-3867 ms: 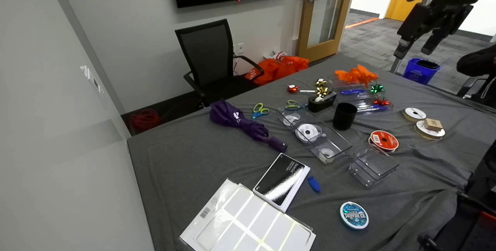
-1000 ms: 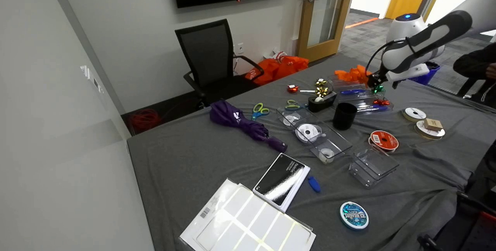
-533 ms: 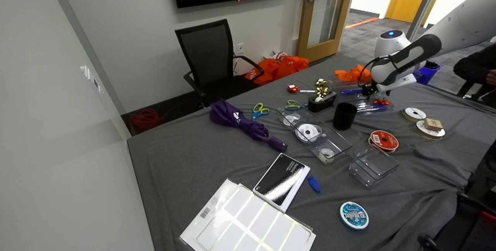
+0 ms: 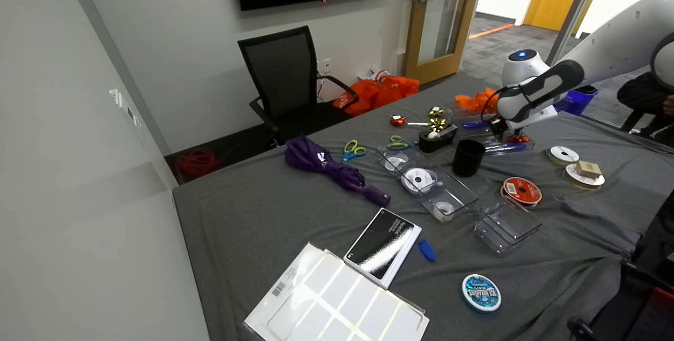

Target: Move the red bow to the right

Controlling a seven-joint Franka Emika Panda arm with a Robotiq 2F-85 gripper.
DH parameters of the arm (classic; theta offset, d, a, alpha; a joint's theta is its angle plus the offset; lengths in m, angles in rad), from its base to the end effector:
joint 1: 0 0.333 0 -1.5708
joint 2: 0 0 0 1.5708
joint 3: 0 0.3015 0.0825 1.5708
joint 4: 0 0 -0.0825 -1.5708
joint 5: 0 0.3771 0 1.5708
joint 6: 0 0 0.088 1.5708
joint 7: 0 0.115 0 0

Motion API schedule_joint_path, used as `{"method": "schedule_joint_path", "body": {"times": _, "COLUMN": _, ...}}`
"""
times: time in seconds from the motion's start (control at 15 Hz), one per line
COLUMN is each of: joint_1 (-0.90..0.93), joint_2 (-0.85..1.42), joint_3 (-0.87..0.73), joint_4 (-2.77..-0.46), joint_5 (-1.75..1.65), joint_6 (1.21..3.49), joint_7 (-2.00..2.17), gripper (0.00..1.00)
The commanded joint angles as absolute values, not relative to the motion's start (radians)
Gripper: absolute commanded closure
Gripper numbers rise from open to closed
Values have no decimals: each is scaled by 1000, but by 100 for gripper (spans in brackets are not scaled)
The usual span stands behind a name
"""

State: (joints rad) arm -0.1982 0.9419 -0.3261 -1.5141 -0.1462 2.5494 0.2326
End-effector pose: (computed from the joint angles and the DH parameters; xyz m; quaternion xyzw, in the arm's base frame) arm 0.6242 -0.3196 0.1228 0.9535 -0.2405 0.0371 0.1776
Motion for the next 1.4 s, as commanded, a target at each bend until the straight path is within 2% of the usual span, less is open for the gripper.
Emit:
{"method": "schedule_joint_path", "body": {"times": 0.0, "joint_1": -201, "joint_2": 977, "joint_3": -342, "joint_4": -1456, "joint_5": -148, "joint_6": 2513, "joint_7": 225, "gripper": 69}}
{"method": "schedule_joint_path", "body": {"times": 0.27, "joint_1": -191, "joint_2": 981, "joint_3": -360, "joint_4": -1442, "joint_5": -158, "joint_6": 2491, "joint_7": 237, "gripper": 97}}
{"method": "schedule_joint_path", "body": {"times": 0.33, "joint_1": -188, "joint_2": 979, "joint_3": -365, "joint_4": -1440, "joint_5": -161, "joint_6": 2482, "joint_7": 240, "gripper": 99}}
{"method": "schedule_joint_path", "body": {"times": 0.87, "joint_1": -167, "joint_2": 898, "joint_3": -351, "joint_4": -1488, "joint_5": -158, "joint_6": 2425, "joint_7": 227, "gripper": 100}}
{"method": "schedule_joint_path", "body": {"times": 1.33, "joint_1": -192, "joint_2": 728, "joint_3": -260, "joint_4": -1589, "joint_5": -108, "joint_6": 2374, "joint_7": 141, "gripper": 100}}
